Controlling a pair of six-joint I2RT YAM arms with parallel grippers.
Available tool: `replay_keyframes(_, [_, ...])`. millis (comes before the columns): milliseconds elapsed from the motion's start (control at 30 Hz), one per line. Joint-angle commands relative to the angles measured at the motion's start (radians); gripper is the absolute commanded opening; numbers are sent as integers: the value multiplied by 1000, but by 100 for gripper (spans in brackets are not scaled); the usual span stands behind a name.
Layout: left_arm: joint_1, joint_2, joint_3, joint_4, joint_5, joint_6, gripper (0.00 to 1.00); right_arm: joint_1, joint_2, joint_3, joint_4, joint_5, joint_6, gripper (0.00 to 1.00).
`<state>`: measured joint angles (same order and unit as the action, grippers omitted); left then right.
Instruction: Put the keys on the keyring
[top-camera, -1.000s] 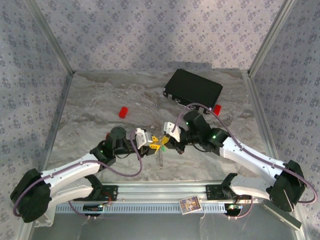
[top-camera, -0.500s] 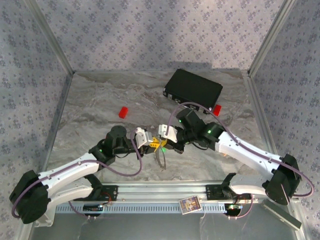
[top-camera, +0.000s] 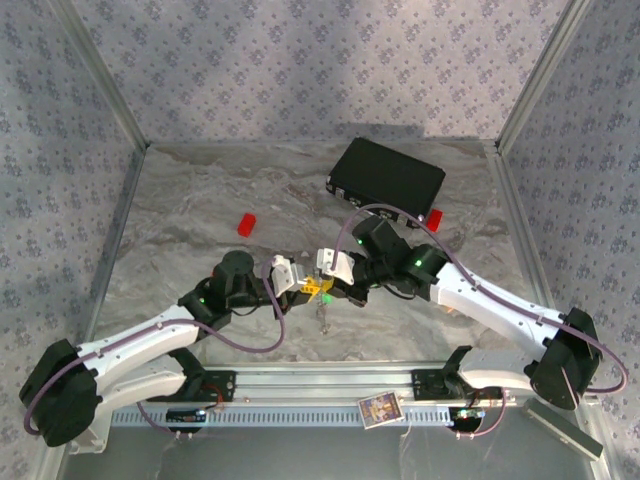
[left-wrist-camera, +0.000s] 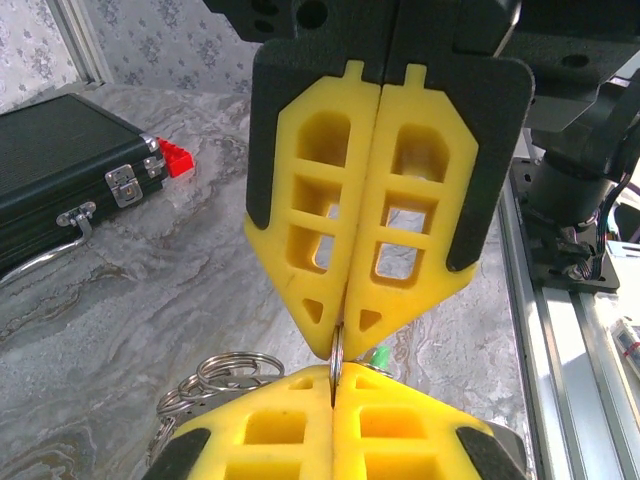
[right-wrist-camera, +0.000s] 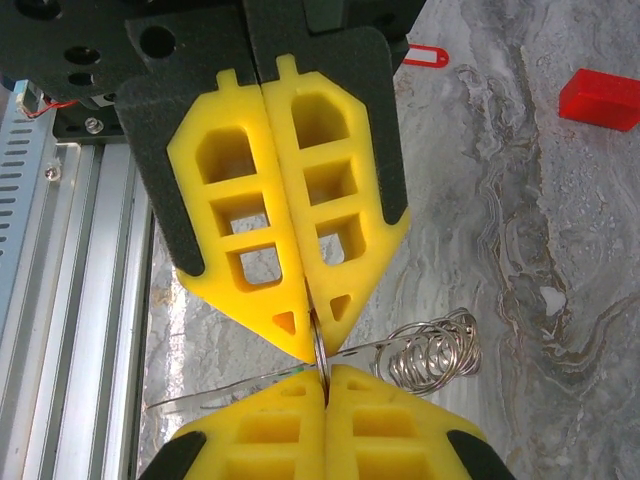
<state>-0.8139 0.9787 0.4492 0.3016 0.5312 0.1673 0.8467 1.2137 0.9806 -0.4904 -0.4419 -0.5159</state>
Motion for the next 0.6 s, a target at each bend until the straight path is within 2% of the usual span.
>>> replay_keyframes(0, [-5,8,33,14,12,14,0,-3,-32,-7,57,-49,30,2])
replay_keyframes(100, [-5,2,15,44,9,7,0,-35,-78,-68,116,-59,81,22])
replay_keyframes(200, [-5,8,-17,124,11,-29,0,-60,-128,-142,176,-55,135,33])
replay_keyframes(367, [-5,21,-45,201,12,-57,0,-60,-158,-206,197,-42,196,36])
replay_keyframes(567, [-5,17,-50,209,11,-57,0,-45,-176,-268,253,-31,243,37])
